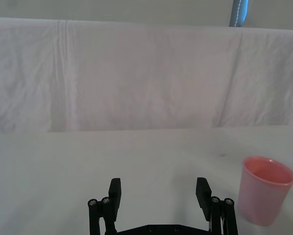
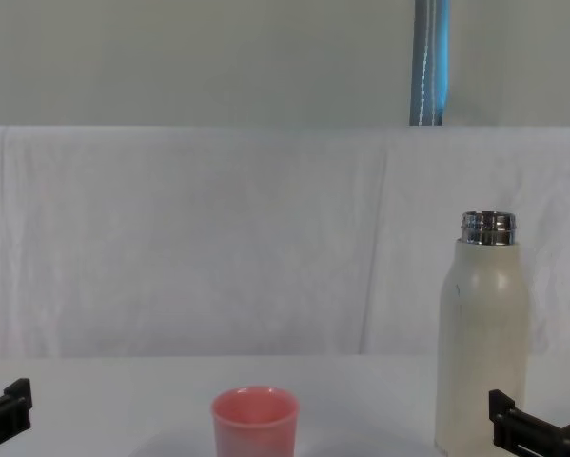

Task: Grasp the thermos with one hand and pour water into the cup lid.

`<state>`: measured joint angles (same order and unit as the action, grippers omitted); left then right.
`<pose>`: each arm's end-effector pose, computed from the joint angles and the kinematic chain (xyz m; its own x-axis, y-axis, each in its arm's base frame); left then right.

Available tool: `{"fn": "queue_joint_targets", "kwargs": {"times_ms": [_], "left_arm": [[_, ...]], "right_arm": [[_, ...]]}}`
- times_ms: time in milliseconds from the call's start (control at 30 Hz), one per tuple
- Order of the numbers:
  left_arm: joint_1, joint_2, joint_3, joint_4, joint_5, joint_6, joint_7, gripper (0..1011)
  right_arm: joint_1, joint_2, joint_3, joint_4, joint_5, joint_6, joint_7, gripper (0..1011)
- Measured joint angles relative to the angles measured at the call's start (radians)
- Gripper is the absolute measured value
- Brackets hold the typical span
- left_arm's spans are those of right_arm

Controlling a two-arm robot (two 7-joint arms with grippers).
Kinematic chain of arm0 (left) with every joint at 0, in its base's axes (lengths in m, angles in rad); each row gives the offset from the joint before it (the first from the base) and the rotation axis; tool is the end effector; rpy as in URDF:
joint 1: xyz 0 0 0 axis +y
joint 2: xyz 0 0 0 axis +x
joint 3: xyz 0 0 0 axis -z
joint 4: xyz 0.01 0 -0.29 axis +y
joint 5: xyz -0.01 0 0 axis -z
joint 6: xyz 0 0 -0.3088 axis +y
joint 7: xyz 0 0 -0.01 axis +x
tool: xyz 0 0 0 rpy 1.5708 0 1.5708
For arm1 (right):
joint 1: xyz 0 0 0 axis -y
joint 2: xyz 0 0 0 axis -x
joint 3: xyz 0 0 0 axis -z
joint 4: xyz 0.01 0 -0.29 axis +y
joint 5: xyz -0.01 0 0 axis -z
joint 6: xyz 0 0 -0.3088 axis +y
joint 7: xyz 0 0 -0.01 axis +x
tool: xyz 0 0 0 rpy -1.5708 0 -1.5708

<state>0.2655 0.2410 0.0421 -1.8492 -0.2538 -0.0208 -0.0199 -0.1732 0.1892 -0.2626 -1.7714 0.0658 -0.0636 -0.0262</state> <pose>0.2530 0.0376 -0.2852 0.1245 0.9917 -0.0326 -0.9921 0.1240 -0.0176 0.2658 0.0383 -0.2975 0.2627 -0.9625 0.0675 0.9628 0.2661 0.0478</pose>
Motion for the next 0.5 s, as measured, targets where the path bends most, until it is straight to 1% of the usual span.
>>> {"fn": "queue_joint_targets", "kwargs": {"times_ms": [500], "left_arm": [[0.000,0.000,0.000,0.000,0.000,0.000,0.000,1001]], "right_arm": [[0.000,0.000,0.000,0.000,0.000,0.000,0.000,1000]]}}
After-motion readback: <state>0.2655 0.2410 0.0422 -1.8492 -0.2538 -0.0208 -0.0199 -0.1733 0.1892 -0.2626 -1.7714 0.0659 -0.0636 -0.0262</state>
